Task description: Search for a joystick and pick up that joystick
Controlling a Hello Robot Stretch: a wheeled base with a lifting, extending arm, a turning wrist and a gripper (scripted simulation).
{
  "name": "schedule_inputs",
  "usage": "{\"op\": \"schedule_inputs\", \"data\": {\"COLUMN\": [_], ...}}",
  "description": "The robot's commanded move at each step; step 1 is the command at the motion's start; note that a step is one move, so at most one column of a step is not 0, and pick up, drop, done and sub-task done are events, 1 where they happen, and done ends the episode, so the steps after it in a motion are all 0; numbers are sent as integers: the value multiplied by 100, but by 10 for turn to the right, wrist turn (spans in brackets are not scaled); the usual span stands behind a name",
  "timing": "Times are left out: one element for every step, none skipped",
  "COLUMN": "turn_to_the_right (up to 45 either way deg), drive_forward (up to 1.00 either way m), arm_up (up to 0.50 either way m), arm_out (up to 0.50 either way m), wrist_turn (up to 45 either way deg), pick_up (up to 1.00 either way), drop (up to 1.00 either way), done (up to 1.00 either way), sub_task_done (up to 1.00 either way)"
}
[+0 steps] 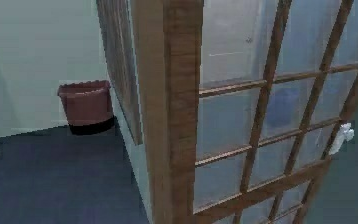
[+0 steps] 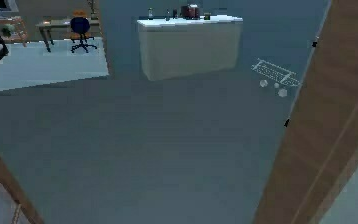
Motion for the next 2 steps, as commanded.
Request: {"op": "schedule_inputs", "data": {"turn_to_the_right": [450, 180], "drive_forward": [0, 0], "arm_up": [0, 0], "arm_out": [0, 0], "wrist_turn": [0, 0], "pick_up": [0, 0], "drop": [0, 0], "done": [0, 0], "sub_task_done": [0, 0]}}
